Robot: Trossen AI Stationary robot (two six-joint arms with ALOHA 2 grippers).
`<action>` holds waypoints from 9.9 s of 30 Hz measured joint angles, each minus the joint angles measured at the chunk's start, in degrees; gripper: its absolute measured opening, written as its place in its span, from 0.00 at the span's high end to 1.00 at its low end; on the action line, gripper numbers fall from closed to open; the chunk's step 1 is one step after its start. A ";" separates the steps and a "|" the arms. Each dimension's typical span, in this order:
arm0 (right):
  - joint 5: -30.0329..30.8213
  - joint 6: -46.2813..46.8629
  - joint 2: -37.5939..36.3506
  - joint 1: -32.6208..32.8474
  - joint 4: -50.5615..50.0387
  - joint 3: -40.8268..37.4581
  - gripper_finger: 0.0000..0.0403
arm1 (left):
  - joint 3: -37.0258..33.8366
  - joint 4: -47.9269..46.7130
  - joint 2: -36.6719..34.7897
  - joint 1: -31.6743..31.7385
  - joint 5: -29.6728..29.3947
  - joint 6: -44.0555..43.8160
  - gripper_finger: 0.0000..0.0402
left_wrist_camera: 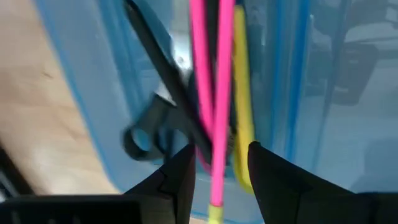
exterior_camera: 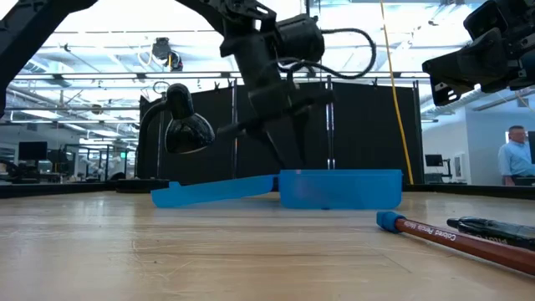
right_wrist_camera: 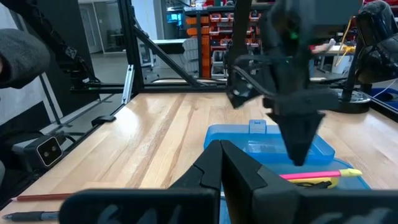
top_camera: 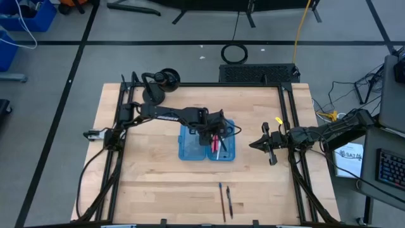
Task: Pick & place school supplies into a supply box
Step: Put the pink pencil into the blue supply box, then put the black pen into the blue supply box
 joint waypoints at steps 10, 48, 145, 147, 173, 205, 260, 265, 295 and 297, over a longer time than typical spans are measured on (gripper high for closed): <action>0.07 0.09 0.07 0.01 -0.08 -0.01 1.00 | 0.01 2.69 2.73 1.16 0.46 2.68 0.63; 0.09 0.09 0.98 0.00 -0.88 0.00 1.00 | 0.08 6.57 6.39 1.86 -9.55 2.40 0.61; 16.38 -7.82 22.65 7.18 1.75 22.38 1.00 | -92.81 67.59 -91.10 -2.93 7.53 -83.58 0.99; 16.81 -6.94 23.80 8.50 1.27 22.82 1.00 | -92.81 64.66 -95.65 -4.43 9.41 -82.31 0.99; 28.20 24.40 63.24 21.87 -52.30 76.80 1.00 | -92.66 49.70 -118.22 -7.91 4.60 -79.90 0.91; 0.03 110.97 105.63 26.43 -79.49 114.98 0.85 | -92.66 47.18 -117.95 -7.90 5.17 -88.13 0.91; -16.30 109.36 104.74 23.09 -72.09 86.20 0.95 | -92.66 46.41 -117.95 -7.91 9.65 -87.58 0.91; -14.54 107.53 103.95 22.76 -71.40 85.86 0.95 | -92.66 46.39 -117.95 -7.91 9.65 -87.73 0.91; 6.81 75.21 77.97 -4.40 -73.87 85.63 0.95 | -92.64 46.70 -117.95 -7.88 5.76 -89.42 0.91; 4.39 71.01 78.65 -8.99 -73.89 85.63 0.95 | -92.64 46.72 -117.95 -7.88 5.10 -89.28 0.91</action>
